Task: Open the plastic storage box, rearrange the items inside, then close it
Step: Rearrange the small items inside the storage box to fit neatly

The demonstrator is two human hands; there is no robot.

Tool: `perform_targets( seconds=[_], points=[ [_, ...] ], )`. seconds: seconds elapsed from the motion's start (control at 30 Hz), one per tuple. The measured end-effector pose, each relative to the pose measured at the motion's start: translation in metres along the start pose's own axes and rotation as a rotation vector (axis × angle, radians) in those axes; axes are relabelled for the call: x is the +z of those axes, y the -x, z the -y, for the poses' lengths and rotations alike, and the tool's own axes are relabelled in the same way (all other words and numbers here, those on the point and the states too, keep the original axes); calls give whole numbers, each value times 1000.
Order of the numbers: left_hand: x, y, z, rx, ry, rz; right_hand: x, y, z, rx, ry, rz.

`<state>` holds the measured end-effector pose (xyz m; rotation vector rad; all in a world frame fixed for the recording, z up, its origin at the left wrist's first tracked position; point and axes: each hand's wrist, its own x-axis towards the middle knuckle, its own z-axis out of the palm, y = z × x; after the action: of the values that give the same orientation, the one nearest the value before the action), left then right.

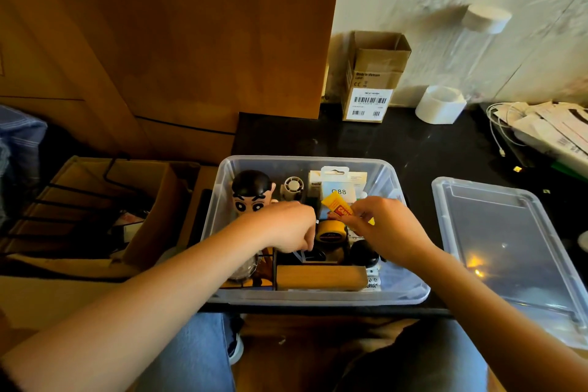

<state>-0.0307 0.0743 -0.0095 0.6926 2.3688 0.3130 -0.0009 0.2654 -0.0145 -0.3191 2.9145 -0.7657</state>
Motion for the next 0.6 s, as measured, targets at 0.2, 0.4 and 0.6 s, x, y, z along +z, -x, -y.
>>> perform_targets(
  seconds=[0.2, 0.4, 0.6],
  points=[
    [12, -23, -4, 50, -138, 122, 4, -6, 0, 37, -29, 24],
    [20, -30, -4, 49, -116, 81, 5, -13, -4, 45, -38, 41],
    [25, -37, -7, 20, -128, 55, 5, -13, -6, 41, -3, 34]
  ],
)
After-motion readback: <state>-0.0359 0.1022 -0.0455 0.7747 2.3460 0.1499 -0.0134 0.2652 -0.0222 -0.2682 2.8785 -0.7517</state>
